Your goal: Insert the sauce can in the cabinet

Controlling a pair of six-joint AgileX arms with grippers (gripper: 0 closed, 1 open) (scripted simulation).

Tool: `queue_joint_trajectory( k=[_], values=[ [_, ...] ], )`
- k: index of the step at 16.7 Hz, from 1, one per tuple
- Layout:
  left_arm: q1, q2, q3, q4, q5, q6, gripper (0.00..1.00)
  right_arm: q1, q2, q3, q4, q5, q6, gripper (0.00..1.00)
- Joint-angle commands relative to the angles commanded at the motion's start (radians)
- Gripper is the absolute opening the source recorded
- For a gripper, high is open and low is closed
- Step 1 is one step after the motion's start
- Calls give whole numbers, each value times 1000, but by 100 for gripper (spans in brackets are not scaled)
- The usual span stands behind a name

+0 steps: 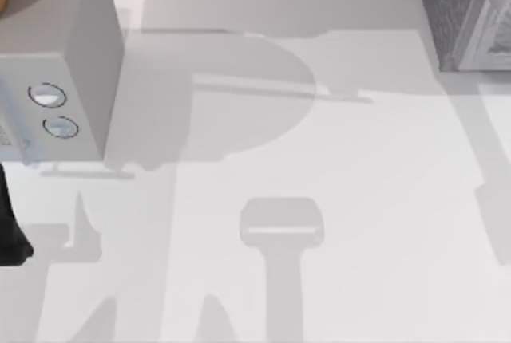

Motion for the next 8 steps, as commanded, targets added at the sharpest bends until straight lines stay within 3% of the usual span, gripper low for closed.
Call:
queue_joint_trajectory(
  k=[2,8],
  values=[
    [0,0,0,0,0,0,100,0,0,0,0,0,0,98],
    [0,0,0,0,0,0,100,0,0,0,0,0,0,100]
  ],
)
